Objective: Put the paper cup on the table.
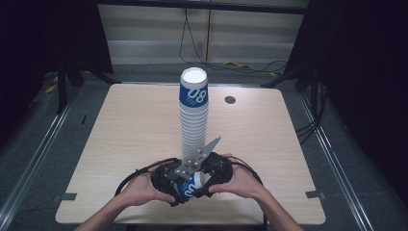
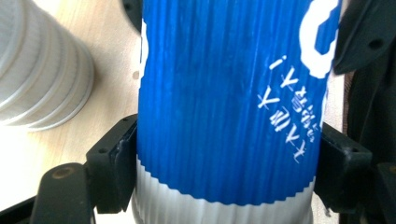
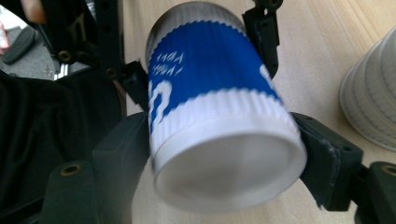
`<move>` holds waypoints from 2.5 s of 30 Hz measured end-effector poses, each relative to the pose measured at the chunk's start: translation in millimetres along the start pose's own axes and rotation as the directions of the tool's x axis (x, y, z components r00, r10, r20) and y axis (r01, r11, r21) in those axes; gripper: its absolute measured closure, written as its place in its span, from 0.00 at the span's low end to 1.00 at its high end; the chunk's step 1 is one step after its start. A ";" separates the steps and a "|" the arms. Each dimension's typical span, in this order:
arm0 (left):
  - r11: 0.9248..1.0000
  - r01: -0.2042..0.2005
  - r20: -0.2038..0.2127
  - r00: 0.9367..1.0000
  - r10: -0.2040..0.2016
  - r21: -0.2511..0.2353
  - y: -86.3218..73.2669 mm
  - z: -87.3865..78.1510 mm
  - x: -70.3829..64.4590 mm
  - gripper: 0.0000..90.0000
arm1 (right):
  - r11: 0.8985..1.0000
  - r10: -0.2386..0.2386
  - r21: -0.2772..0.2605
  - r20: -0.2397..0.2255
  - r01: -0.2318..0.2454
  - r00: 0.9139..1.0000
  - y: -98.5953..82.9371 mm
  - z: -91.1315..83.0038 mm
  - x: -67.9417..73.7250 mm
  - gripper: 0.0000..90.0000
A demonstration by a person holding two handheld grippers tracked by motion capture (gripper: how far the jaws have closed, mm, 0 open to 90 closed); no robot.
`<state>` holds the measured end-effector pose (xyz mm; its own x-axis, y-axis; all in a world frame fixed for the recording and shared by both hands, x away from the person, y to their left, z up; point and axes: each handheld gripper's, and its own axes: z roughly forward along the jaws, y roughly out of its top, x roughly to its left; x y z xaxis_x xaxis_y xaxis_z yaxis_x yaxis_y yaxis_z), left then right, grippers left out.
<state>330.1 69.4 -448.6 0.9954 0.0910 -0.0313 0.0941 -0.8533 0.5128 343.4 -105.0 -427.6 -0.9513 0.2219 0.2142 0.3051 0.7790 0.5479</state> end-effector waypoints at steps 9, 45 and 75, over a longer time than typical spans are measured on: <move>0.999 -0.039 0.006 0.999 0.039 -0.005 0.9 -7.9 -1.1 0.24 | 1.000 -0.021 0.014 -0.007 0.021 1.000 0.8 0.5 6.0 0.31; 0.961 0.066 -0.001 0.998 -0.069 -0.270 -24.2 -36.0 11.1 0.21 | 0.999 -0.024 -0.019 0.089 0.025 0.996 -16.9 -4.8 2.6 0.32; 0.778 0.231 0.070 0.969 -0.235 -0.585 -53.1 -54.3 23.1 0.23 | 0.941 0.078 -0.337 0.122 -0.032 0.990 -53.6 -12.6 -10.0 0.31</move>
<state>347.0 144.6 -429.9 0.9441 0.2533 -0.2108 0.2913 -0.3426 0.8932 337.2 -156.3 -448.9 -0.9231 0.3515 0.1561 0.3331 0.5279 0.7813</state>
